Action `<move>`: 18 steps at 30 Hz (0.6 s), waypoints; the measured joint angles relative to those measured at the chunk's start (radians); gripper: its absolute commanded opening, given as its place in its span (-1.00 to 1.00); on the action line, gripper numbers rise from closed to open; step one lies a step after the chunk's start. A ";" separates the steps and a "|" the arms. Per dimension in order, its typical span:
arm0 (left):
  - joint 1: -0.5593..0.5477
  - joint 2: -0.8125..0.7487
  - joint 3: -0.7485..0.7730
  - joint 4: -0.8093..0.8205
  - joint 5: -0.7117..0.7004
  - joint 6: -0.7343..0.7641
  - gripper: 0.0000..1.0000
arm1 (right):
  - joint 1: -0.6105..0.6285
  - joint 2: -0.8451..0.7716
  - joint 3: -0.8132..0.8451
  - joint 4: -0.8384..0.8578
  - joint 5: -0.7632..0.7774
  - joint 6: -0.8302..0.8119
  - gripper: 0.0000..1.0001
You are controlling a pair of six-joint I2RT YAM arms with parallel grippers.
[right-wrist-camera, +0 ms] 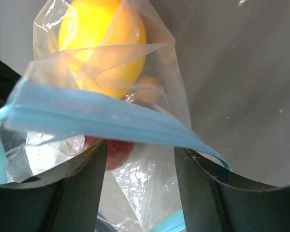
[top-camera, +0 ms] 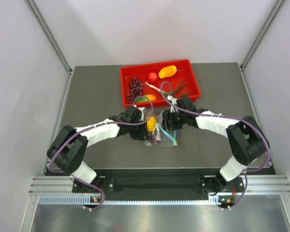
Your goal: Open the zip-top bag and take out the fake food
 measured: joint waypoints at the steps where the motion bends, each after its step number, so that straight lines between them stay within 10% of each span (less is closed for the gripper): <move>1: 0.000 0.003 0.000 0.000 0.000 0.000 -0.31 | 0.005 0.001 0.000 0.000 -0.003 0.000 0.15; 18: 0.000 0.080 0.000 0.046 0.048 -0.023 -0.48 | 0.103 0.022 0.002 0.011 -0.074 -0.025 0.31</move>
